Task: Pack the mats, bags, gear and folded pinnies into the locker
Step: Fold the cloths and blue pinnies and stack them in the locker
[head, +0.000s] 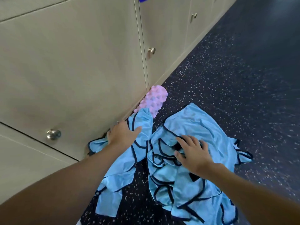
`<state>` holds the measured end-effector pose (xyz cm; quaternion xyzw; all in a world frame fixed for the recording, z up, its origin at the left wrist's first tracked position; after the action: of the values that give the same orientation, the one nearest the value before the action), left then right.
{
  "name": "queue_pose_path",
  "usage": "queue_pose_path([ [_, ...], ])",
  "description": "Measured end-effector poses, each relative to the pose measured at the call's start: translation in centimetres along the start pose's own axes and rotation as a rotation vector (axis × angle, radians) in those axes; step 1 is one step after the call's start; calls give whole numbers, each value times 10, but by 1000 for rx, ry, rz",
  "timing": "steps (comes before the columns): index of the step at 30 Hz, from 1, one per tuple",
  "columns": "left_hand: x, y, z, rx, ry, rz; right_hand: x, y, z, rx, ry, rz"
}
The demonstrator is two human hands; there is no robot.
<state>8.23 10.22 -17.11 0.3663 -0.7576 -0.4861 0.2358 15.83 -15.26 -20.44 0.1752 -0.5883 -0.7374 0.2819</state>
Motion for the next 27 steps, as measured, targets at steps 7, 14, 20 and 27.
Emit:
queue_pose_path([
  [7,-9,-3,-19,25,60,-104,-11,11,7,-17,-19,-48],
  [14,-4,61,-48,413,-216,-7,-29,76,49,-270,-34,-94],
  [20,19,187,-108,584,-401,78,-29,190,105,-545,110,-203],
  [27,61,330,-151,563,-640,116,9,314,151,-988,284,-92],
])
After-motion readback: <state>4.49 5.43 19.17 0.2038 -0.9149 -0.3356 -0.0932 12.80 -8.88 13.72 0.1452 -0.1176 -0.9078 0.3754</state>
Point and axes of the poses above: each hand's wrist, its own x-axis away from the middle knuckle, its own y-axis out of the back of the hand, z = x × y, the point moved 3 cm from there along -x, towards the middle knuckle, and after that the axes turned 12 degrees about -z, right-handed, at the moved point
